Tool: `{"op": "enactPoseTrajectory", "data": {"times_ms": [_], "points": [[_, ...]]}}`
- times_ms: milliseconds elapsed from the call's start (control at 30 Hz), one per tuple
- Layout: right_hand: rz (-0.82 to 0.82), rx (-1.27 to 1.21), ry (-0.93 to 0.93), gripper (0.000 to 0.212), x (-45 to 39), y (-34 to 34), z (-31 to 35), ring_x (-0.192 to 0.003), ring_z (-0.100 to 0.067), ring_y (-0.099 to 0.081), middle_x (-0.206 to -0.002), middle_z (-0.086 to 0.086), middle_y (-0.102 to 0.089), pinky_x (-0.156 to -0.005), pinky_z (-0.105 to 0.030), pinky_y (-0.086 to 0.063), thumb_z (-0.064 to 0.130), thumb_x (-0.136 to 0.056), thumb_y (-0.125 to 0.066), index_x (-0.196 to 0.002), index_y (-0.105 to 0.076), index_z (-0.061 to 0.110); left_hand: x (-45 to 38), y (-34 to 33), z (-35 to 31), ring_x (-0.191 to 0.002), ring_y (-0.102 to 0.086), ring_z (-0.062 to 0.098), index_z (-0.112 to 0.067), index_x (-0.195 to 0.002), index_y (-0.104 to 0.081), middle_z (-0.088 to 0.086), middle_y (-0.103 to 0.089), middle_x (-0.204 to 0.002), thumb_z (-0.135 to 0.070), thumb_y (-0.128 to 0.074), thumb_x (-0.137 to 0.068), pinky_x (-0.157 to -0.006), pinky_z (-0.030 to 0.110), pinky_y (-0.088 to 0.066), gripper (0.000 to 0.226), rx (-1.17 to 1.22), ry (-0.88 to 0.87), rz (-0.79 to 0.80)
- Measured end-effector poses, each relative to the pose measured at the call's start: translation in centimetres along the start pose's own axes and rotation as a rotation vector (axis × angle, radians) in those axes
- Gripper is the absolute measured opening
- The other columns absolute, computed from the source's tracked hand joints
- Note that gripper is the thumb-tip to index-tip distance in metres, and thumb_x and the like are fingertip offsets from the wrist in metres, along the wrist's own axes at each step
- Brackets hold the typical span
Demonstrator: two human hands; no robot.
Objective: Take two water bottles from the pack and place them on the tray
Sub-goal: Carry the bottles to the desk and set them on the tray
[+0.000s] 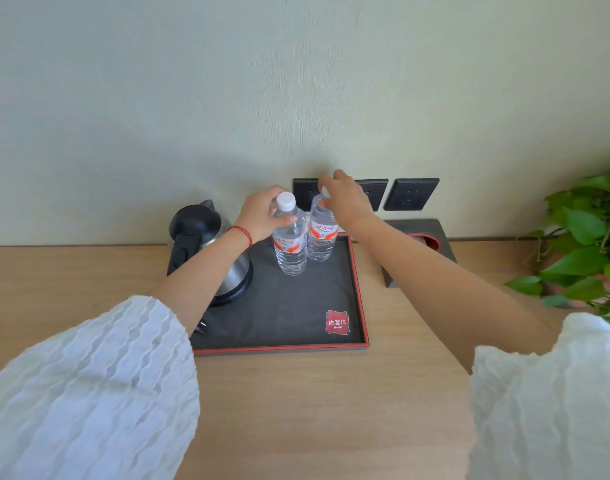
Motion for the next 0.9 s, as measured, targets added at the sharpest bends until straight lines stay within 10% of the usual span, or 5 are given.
{"op": "enactPoseTrajectory", "data": {"times_ms": [200, 900], "points": [[0.026, 0.022, 0.025, 0.025, 0.1, 0.1, 0.5, -0.097, -0.038, -0.057, -0.113, -0.021, -0.052, -0.07, -0.037, -0.044, 0.003, -0.09, -0.056, -0.114, -0.053, 0.004, -0.3, -1.5, -1.2, -0.093, -0.061, 0.033, -0.004, -0.096, -0.066, 0.016, -0.071, -0.099, -0.02, -0.079, -0.07, -0.075, 0.033, -0.043, 0.033, 0.013, 0.132, -0.367], [0.011, 0.01, 0.07, 0.025, -0.4, -0.4, 0.3, -0.091, -0.037, -0.056, -0.11, -0.02, -0.052, -0.066, -0.033, -0.039, 0.006, -0.087, -0.06, -0.112, -0.054, 0.006, -1.6, -1.0, -0.7, -0.1, -0.061, 0.028, -0.007, -0.105, -0.065, 0.012, -0.071, -0.106, -0.025, -0.081, -0.069, -0.077, 0.028, -0.037, 0.043, -0.041, 0.029, -0.225]]}}
Point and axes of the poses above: each hand's wrist, its own x-axis away from the middle knuckle, its own y-axis out of the back of the hand, z = x × y, the point moved 2 cm from there along -x, towards the middle knuckle
